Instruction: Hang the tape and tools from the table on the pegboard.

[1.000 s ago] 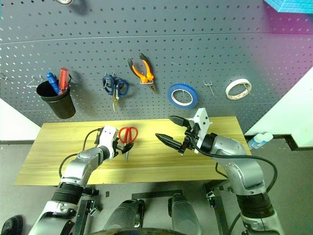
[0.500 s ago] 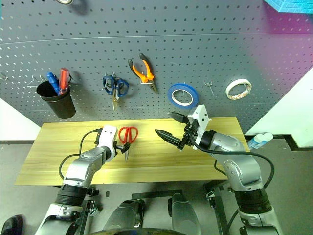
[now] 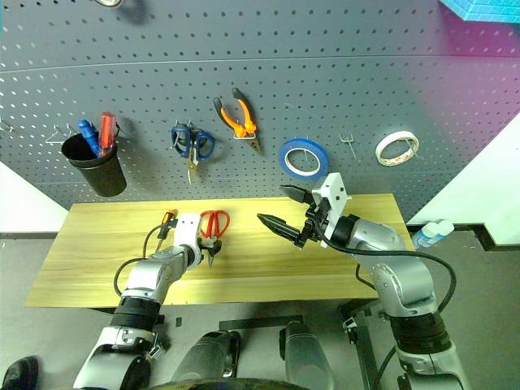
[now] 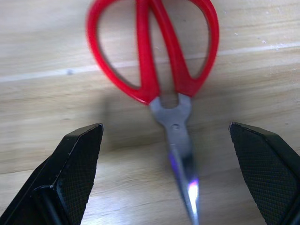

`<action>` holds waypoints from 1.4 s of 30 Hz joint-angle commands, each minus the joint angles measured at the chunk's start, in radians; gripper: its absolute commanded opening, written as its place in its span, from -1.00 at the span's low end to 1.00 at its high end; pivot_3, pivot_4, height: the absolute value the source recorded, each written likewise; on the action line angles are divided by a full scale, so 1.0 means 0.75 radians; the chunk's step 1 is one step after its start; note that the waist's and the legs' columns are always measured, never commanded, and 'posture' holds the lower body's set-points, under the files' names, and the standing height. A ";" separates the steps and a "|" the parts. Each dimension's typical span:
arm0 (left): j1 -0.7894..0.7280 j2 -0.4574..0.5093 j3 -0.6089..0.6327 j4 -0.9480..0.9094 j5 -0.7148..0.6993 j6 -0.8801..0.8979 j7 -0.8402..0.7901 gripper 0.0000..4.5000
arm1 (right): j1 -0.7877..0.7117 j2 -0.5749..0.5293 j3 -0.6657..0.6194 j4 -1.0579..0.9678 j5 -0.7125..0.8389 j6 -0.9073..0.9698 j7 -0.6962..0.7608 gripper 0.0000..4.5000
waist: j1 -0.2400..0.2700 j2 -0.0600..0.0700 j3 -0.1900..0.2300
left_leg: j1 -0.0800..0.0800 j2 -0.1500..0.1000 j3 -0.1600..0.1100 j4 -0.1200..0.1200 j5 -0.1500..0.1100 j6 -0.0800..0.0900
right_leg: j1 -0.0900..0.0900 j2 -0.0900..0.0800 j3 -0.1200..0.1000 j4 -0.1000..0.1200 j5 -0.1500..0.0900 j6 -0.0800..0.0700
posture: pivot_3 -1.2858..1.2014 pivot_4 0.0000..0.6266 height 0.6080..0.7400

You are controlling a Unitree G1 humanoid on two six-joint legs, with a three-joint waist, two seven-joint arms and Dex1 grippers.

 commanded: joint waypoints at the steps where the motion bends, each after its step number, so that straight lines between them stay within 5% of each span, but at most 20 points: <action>1: -0.040 0.002 0.024 0.024 0.015 -0.024 0.044 1.00 | -0.011 -0.001 -0.030 -0.059 0.018 -0.014 -0.009 0.99 | -0.004 0.000 0.000 | 0.000 0.000 0.000 0.000 0.000 0.000 | 0.000 0.000 0.000 0.000 0.000 0.000 | -0.08 -0.42 1.00; 25: -0.152 -0.005 0.028 0.279 0.010 -0.073 0.086 1.00 | -0.034 -0.002 -0.030 -0.063 0.024 -0.006 -0.044 0.99 | -0.004 0.000 0.001 | 0.000 0.000 0.000 0.000 0.000 0.000 | 0.000 0.000 0.000 0.000 0.000 0.001 | -0.09 -0.41 1.00; 28: -0.156 -0.007 0.032 0.289 0.007 -0.080 0.086 0.74 | -0.036 -0.002 -0.030 -0.064 0.022 -0.008 -0.046 1.00 | -0.004 -0.001 0.001 | 0.001 0.000 0.000 0.000 0.000 0.000 | 0.001 0.000 0.000 0.000 0.000 0.001 | -0.09 -0.41 1.00; 36: -0.149 -0.011 0.046 0.296 0.015 -0.054 0.112 -0.46 | -0.047 0.000 -0.032 -0.066 0.020 -0.012 -0.055 1.00 | -0.004 -0.001 0.001 | 0.001 0.000 0.000 0.000 0.000 0.000 | 0.001 0.000 0.000 0.000 0.000 0.001 | -0.09 -0.42 1.00; 42: -0.137 -0.014 0.051 0.278 0.008 -0.037 0.112 -0.52 | -0.058 0.003 -0.029 -0.060 0.016 -0.018 -0.059 1.00 | -0.006 0.000 0.001 | 0.002 0.000 0.000 0.000 0.000 0.000 | 0.002 0.000 0.000 0.000 0.000 0.001 | -0.09 -0.44 1.00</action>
